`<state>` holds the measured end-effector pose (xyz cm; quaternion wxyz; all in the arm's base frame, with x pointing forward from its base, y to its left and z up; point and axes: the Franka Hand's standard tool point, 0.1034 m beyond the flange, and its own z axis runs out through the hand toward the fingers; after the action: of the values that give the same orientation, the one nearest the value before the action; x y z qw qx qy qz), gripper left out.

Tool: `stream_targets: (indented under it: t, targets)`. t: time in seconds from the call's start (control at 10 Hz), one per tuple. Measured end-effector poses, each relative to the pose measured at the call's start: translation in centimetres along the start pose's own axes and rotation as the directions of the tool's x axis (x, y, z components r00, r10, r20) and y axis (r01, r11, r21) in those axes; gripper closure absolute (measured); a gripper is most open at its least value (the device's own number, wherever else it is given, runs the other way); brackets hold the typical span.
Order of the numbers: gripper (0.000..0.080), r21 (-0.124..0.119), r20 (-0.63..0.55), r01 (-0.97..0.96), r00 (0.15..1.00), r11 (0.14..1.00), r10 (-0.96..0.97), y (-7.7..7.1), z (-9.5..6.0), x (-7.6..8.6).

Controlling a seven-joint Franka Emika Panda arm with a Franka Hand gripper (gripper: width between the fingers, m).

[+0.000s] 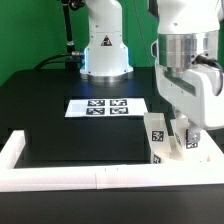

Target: Assemble stool

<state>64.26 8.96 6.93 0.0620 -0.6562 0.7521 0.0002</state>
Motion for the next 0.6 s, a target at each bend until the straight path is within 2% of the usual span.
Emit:
stream_targets:
  t: [0.1,0.2,0.3,0.4,0.5,0.6]
  targets:
    - [0.0463,0.026,0.028,-0.219,0.976,0.975,0.218,0.2,0.1,-0.3]
    - [0.0463,0.079,0.071,-0.438,0.899,0.896,0.433,0.2,0.1,-1.1]
    - [0.0463,0.137,0.1,-0.464,0.885,0.875,0.454,0.4,0.0,-1.8]
    - [0.0463,0.134,0.113,-0.485,0.874,0.864,0.473,0.6,0.0,-2.5]
    - [0.0463,0.122,0.123,-0.512,0.858,0.85,0.499,0.7,0.0,-2.5]
    - [0.0463,0.124,0.122,-0.493,0.869,0.861,0.479,0.8,0.0,-2.5]
